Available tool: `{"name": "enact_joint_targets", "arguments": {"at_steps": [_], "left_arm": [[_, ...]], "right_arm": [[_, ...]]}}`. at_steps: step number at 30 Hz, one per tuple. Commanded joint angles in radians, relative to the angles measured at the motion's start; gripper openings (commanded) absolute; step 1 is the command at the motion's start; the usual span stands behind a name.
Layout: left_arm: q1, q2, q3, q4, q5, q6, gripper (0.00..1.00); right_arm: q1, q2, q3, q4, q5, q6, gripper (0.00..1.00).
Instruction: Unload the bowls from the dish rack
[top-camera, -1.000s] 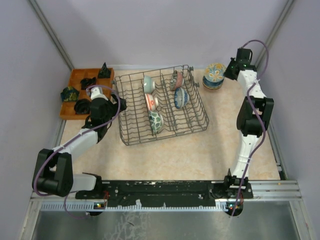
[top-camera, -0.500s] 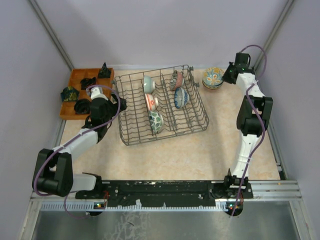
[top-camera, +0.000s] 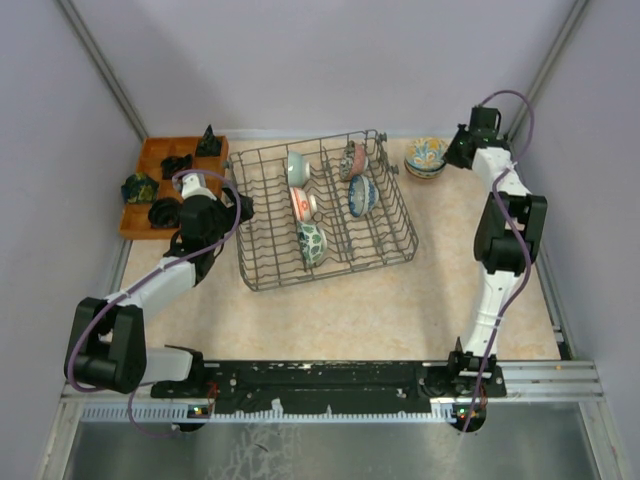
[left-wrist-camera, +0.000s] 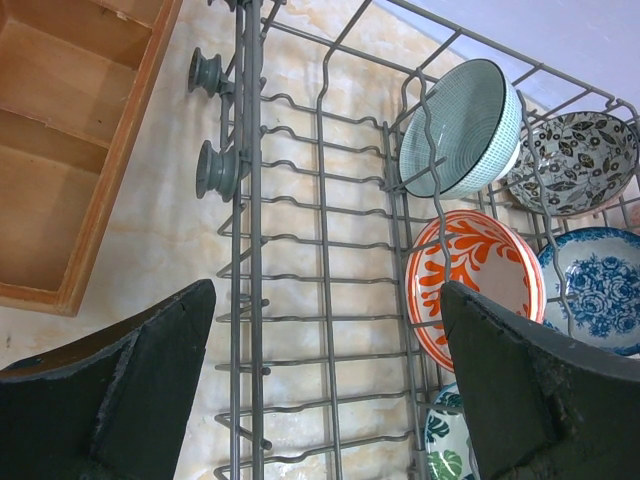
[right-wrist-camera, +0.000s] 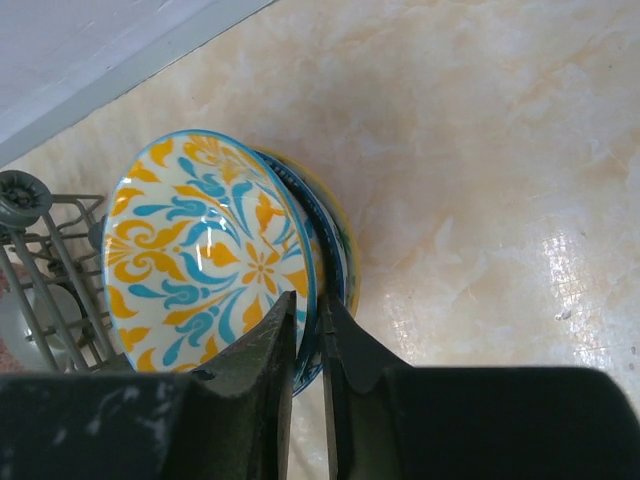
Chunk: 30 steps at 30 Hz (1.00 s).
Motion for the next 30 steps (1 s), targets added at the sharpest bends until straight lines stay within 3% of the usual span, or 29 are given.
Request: {"name": "enact_joint_targets", "arguments": {"at_steps": [1,13,20,24,30], "left_arm": [[0.0,0.003,-0.007,0.031,0.013,-0.005,0.99],[0.0,-0.012,-0.014,0.034,0.016,-0.007,0.99],[0.0,-0.02,-0.02,0.034,0.019,-0.011,0.99],[0.0,-0.028,-0.023,0.033,0.024,-0.012,0.99],[0.0,-0.054,-0.04,0.03,0.014,-0.015,0.99]], "right_arm": [[-0.005,-0.118,-0.017,0.026,0.0,-0.006,0.17],[-0.004,-0.211,-0.09,0.033,0.017,-0.008,0.19],[0.023,-0.352,-0.254,0.07,0.129,-0.033,0.3],[0.103,-0.457,-0.34,0.094,0.222,-0.08,0.38],[0.306,-0.543,-0.33,0.067,0.399,-0.174,0.45]]}}
